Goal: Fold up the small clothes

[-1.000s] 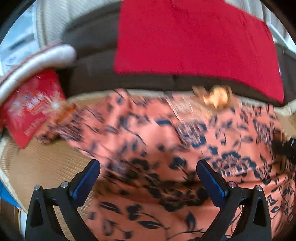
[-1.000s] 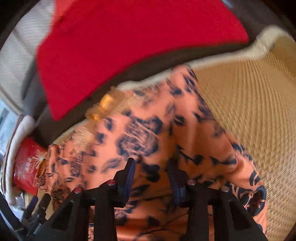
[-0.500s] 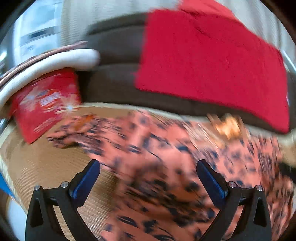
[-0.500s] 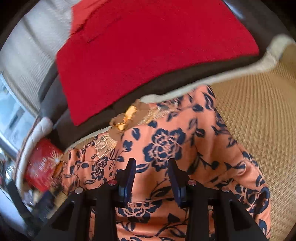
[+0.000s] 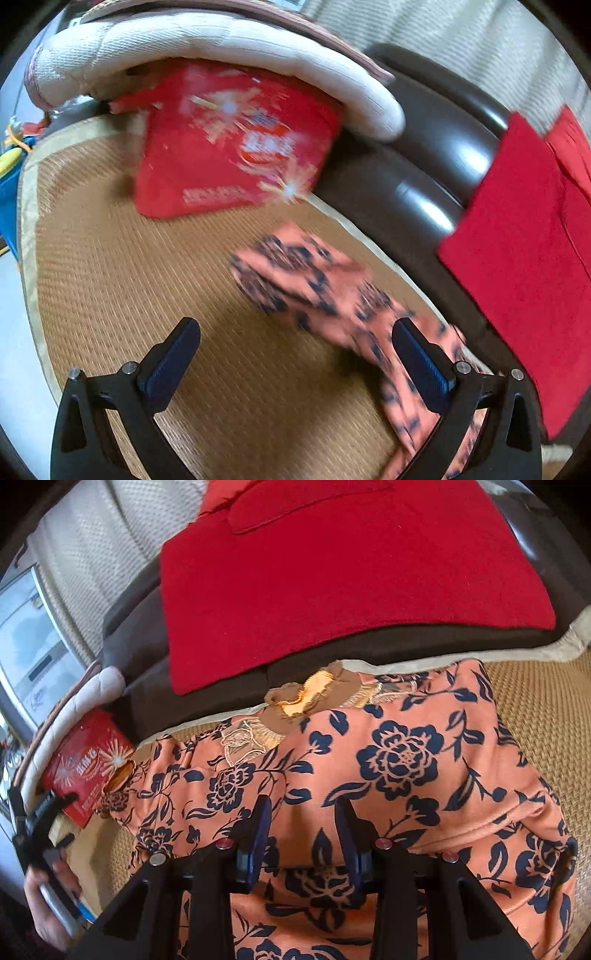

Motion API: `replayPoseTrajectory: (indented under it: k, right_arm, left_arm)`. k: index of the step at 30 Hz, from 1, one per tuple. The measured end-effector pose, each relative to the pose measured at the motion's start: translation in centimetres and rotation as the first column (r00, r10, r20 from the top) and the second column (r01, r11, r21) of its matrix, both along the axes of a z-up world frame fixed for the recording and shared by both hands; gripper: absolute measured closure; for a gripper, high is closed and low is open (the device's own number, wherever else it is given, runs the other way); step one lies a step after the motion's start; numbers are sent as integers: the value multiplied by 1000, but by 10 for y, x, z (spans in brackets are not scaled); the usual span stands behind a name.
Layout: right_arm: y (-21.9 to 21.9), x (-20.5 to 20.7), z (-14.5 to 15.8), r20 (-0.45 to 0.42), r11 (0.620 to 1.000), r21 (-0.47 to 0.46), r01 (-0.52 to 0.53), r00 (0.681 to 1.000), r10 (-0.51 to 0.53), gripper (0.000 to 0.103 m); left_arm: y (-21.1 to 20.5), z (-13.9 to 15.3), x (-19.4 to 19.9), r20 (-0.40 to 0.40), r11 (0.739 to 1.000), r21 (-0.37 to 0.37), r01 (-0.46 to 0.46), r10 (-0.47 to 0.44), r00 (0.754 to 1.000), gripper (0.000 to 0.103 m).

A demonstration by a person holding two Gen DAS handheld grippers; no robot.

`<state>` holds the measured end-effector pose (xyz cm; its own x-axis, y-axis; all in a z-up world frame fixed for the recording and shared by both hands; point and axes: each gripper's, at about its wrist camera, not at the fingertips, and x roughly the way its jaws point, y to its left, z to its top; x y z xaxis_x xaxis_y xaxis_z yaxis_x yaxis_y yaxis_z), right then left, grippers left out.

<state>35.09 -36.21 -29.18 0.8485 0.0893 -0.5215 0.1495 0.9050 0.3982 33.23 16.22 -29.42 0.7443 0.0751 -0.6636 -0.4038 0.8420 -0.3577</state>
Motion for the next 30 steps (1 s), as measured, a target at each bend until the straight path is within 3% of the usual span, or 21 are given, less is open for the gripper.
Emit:
replayPoseTrajectory:
  k: [7, 12, 16, 21, 24, 26, 28, 30]
  right_arm:
    - [1, 3, -1, -1, 1000, -23, 0, 1000, 0, 64]
    - [0, 11, -5, -15, 1000, -15, -6, 1000, 6, 64]
    - [1, 16, -7, -22, 1000, -23, -15, 1000, 15, 64]
    - [-5, 20, -9, -26, 1000, -14, -14, 1000, 13, 64]
    - [-8, 23, -13, -40, 1000, -19, -6, 999, 5, 64]
    - [-10, 25, -15, -49, 1000, -17, 1, 999, -2, 64]
    - [-11, 27, -17, -53, 1000, -14, 4, 999, -4, 64]
    - [-11, 27, -17, -51, 1000, -18, 4, 999, -5, 64]
  left_arm:
    - [15, 4, 41, 9, 998, -61, 23, -22, 1000, 0]
    - [-17, 13, 66, -31, 994, 97, 49, -46, 998, 0]
    - [-50, 7, 85, -113, 965, 222, 141, -118, 987, 0]
    - [-43, -17, 98, -222, 971, 214, 106, -58, 973, 0]
    - [-40, -26, 102, -258, 970, 212, 117, -60, 964, 14]
    - [-41, -35, 108, -295, 966, 213, 149, -81, 952, 38]
    - [-41, -45, 110, -324, 966, 201, 162, -90, 942, 54]
    - [-41, -43, 107, -304, 964, 210, 161, -92, 948, 68]
